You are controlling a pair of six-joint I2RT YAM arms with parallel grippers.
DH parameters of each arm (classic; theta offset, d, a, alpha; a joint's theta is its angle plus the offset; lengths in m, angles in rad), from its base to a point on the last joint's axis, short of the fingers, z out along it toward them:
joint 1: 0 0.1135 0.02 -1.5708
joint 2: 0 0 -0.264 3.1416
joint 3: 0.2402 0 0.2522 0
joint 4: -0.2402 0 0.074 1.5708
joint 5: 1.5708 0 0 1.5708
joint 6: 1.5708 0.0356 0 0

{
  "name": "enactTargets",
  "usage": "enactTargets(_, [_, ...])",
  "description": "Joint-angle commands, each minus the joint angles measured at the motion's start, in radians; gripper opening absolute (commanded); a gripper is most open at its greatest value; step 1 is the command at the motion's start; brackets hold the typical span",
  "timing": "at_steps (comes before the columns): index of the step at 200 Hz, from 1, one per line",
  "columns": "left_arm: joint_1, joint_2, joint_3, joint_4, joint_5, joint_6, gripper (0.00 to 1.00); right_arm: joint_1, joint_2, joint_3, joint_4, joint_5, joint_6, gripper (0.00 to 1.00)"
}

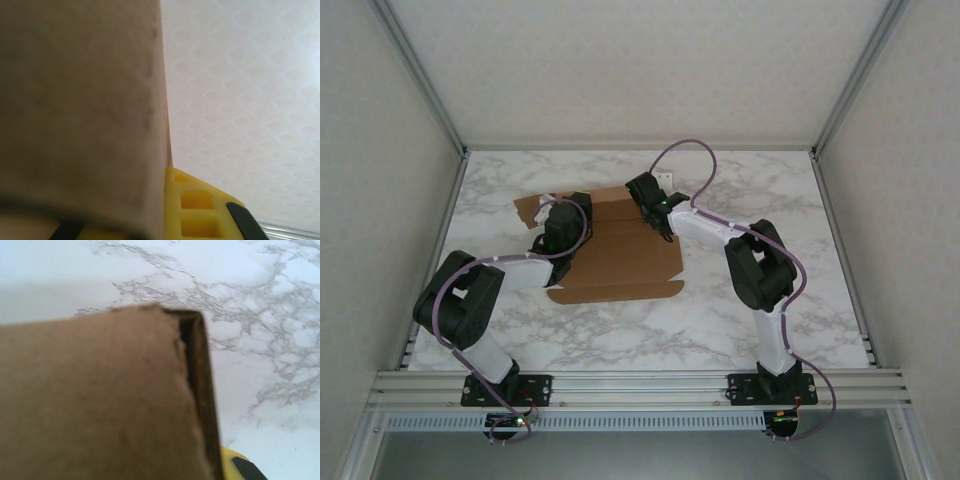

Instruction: Fold the paper box

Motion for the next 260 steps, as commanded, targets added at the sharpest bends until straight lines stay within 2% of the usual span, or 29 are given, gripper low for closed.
enactTargets(1, [-0.04, 0.039, -0.068, -0.244, 0.086, 0.004, 0.0, -0.019, 0.038, 0.012, -0.137, 0.114, 0.07, 0.0])
enactTargets(22, [-0.041, 0.043, -0.073, -0.25, 0.086, 0.005, 0.0, -0.019, 0.029, -0.004, -0.085, 0.029, 0.042, 0.0])
enactTargets(40, [-0.04, 0.045, -0.083, -0.253, 0.087, -0.002, 0.0, -0.02, -0.004, -0.04, -0.023, -0.028, 0.004, 0.12])
enactTargets(44, [-0.04, 0.046, -0.086, -0.252, 0.088, -0.003, 0.0, -0.021, -0.014, -0.049, -0.007, -0.04, -0.009, 0.16])
enactTargets(61, [-0.04, 0.047, -0.095, -0.25, 0.091, -0.006, 0.0, -0.021, -0.054, -0.104, 0.064, -0.078, -0.062, 0.43])
enactTargets(88, [-0.04, 0.039, -0.099, -0.258, 0.083, -0.004, 0.0, -0.021, -0.127, -0.201, 0.189, -0.136, -0.172, 0.55])
enactTargets(114, [-0.04, 0.036, -0.096, -0.275, 0.078, 0.0, 0.0, -0.027, -0.201, -0.31, 0.313, -0.177, -0.245, 0.81])
enactTargets(125, [-0.04, 0.037, -0.095, -0.281, 0.076, -0.002, 0.0, -0.03, -0.205, -0.312, 0.315, -0.166, -0.25, 0.89])
enactTargets(143, [-0.04, 0.045, -0.097, -0.29, 0.076, -0.01, 0.0, -0.04, -0.193, -0.294, 0.277, -0.198, -0.28, 0.91])
enactTargets(182, [-0.04, 0.047, -0.09, -0.294, 0.078, -0.006, 0.0, -0.065, -0.292, -0.452, 0.479, -0.356, -0.366, 0.86])
enactTargets(194, [-0.04, 0.052, -0.082, -0.301, 0.077, -0.002, 0.0, -0.066, -0.31, -0.495, 0.571, -0.359, -0.391, 0.85])
enactTargets(214, [-0.04, 0.054, -0.084, -0.299, 0.081, -0.003, 0.0, -0.068, -0.354, -0.639, 0.827, -0.467, -0.503, 0.92])
enactTargets(246, [-0.039, 0.052, -0.082, -0.298, 0.078, -0.001, 0.0, -0.084, -0.359, -0.655, 0.834, -0.464, -0.556, 0.9])
enactTargets(260, [-0.039, 0.05, -0.079, -0.301, 0.076, 0.001, 0.0, -0.089, -0.335, -0.633, 0.802, -0.439, -0.553, 0.8])
